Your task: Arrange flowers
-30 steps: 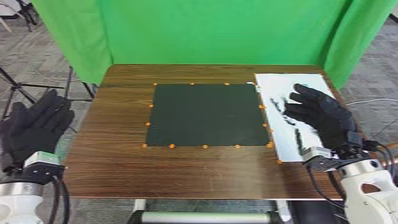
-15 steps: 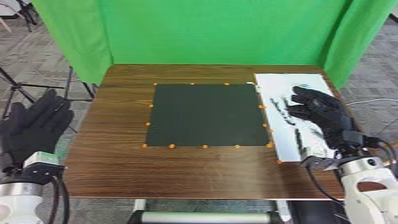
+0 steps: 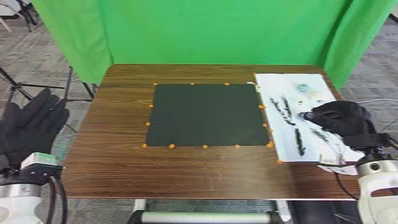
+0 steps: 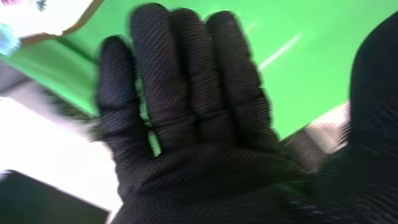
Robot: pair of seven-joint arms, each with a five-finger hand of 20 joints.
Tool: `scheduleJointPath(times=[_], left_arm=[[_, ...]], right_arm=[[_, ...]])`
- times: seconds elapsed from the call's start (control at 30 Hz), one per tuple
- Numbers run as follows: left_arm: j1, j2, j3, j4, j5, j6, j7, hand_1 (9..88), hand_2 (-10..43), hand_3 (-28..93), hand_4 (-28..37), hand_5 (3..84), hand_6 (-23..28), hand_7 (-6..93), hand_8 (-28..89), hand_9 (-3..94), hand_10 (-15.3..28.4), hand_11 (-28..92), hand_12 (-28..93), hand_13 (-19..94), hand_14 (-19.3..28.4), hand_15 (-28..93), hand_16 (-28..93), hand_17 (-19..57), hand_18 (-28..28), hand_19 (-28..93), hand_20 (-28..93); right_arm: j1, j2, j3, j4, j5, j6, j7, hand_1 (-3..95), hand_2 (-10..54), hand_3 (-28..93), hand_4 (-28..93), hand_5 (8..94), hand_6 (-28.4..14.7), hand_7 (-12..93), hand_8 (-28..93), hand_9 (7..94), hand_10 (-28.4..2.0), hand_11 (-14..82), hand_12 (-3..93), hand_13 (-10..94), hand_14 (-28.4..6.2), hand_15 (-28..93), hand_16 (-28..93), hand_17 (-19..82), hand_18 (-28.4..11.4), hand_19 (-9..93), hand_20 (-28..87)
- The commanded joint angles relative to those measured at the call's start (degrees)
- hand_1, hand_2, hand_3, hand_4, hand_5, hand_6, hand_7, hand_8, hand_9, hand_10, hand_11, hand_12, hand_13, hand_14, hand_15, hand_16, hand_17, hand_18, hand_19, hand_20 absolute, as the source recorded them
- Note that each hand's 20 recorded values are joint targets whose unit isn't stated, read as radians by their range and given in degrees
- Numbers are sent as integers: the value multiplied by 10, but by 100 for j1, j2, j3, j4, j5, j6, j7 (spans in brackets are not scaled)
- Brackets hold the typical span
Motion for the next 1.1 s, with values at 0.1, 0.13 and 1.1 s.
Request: scheduleJointPath(times=[0.1, 0.13, 1.1], left_arm=[[65, 71, 57, 37, -30, -123, 110, 290, 101, 692, -283, 382, 82, 137, -97, 306, 147, 194, 68, 190, 127, 289, -118, -48, 94, 282, 43], [81, 52, 53, 29, 0, -121, 76, 291, 100, 692, -283, 380, 81, 136, -97, 302, 145, 193, 68, 190, 127, 288, -118, -48, 94, 281, 44], [92, 38, 230, 31, -20, -79, 35, 290, 93, 695, -283, 355, 81, 149, -97, 271, 141, 187, 86, 189, 123, 283, -108, -46, 94, 265, 54]], right_arm=[[654, 639, -911, 10, -2992, -1235, 1928, 316, -95, 335, -235, 604, -34, 410, -141, 671, -155, 413, 309, 616, -143, 649, 312, 478, -172, 914, 320], [741, 710, -1024, 40, -3145, -1274, 2117, 313, -95, 360, -244, 607, -34, 421, -141, 673, -153, 422, 315, 618, -144, 658, 319, 482, -171, 922, 320], [2151, 718, -1943, 1017, -1626, -4036, 2900, 266, -89, 563, -274, 699, -27, 404, -124, 753, -151, 439, 339, 674, -149, 710, 386, 511, -178, 932, 469]])
